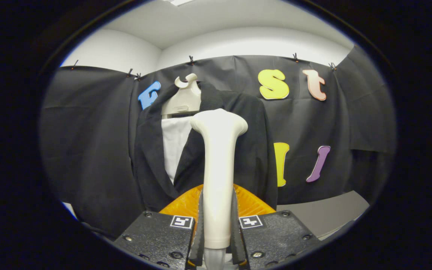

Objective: Iron the clothes twice with a garment steamer, once on the left side and once on the right side.

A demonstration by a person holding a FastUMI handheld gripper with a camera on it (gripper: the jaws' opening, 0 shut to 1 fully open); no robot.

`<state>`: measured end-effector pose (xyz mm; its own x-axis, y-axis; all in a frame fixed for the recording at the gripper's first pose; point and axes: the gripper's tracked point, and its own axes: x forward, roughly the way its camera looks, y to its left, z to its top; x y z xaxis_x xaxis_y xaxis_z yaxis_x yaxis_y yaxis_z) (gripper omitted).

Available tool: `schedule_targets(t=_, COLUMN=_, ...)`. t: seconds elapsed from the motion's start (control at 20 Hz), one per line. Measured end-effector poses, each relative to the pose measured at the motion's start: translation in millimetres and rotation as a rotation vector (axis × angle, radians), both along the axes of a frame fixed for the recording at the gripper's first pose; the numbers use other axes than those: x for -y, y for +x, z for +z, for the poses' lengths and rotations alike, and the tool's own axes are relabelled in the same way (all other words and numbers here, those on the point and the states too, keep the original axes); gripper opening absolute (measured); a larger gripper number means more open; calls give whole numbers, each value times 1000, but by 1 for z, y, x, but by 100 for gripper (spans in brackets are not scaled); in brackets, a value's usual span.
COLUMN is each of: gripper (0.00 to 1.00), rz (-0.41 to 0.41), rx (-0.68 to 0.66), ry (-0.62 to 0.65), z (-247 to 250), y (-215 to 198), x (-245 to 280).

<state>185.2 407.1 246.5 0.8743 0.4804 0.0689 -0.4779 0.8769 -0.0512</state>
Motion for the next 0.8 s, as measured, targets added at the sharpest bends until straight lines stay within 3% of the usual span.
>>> schedule_targets(t=0.8, gripper=31, rz=-48, rx=-55, ry=-98, z=-72, y=-1, x=15)
